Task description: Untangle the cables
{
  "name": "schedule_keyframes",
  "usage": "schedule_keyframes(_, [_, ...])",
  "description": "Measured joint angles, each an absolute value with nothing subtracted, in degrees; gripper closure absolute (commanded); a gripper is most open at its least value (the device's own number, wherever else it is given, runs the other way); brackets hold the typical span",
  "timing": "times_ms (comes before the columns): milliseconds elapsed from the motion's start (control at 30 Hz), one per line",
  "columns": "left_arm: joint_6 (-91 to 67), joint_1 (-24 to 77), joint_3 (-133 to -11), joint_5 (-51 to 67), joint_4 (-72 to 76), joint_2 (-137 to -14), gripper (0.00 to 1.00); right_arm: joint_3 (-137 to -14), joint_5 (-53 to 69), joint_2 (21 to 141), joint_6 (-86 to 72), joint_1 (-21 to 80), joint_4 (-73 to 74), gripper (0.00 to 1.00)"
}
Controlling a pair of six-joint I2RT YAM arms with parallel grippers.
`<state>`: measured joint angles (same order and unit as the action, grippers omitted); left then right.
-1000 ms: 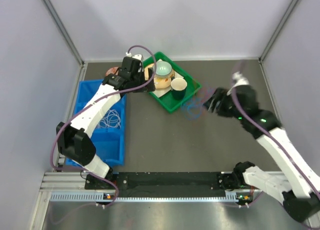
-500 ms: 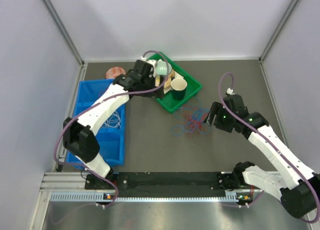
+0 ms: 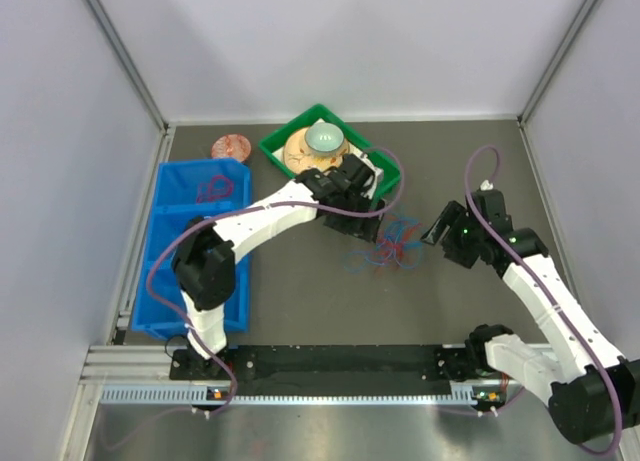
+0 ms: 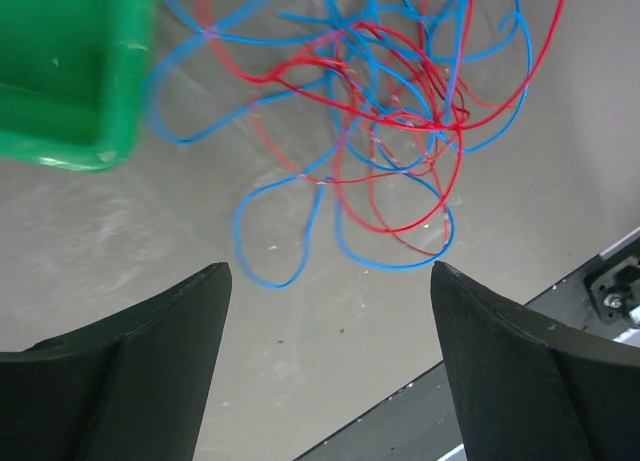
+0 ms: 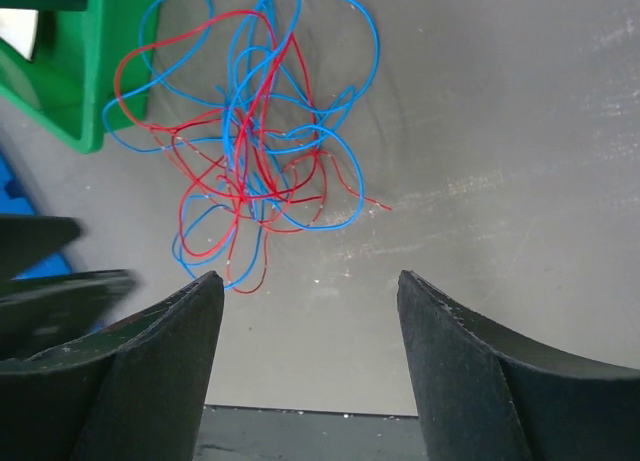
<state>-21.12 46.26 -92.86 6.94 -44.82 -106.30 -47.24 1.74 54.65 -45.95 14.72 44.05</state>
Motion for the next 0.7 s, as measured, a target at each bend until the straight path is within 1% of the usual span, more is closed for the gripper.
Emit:
schedule_keyframes(133, [-24.21,49.50,-96.60,3.44,-46.02,-111.33,0.18,-47.22,2.09,53.23,-46.37,14.72,44.07,0.31])
schedule_keyframes(300, [-31.46,49.43,-107.68,-2.22,-49.91,-119.50,0.19,-46.98,3.27,53.06,-46.57,14.72,44.03,0.31])
schedule_keyframes(333, [-32.75,49.36,-108.27,-2.98,-49.82,-120.03,0.20,-46.83,3.40,53.06,-46.59,14.72,44.05,0.31])
schedule_keyframes(367, [-33.82,49.23,-108.42,-3.53,-49.91,-120.22,0.23,-46.74,3.55,53.06,-46.59,14.72,44.10,0.31])
schedule_keyframes(467, [-37.30,48.90,-108.79,-4.54,-50.11,-120.77,0.23,-46.50,4.01,53.06,-46.61,14.72,44.12,0.31])
schedule_keyframes(567, [-39.68,48.88,-111.15,-4.58,-50.68,-122.89,0.22,-46.50,4.45,53.06,-46.63,14.72,44.12,0.31])
schedule_keyframes(700, [-42.54,49.04,-111.96,-4.73,-51.16,-125.01,0.22,-46.50,4.80,53.04,-46.74,14.72,44.12,0.31])
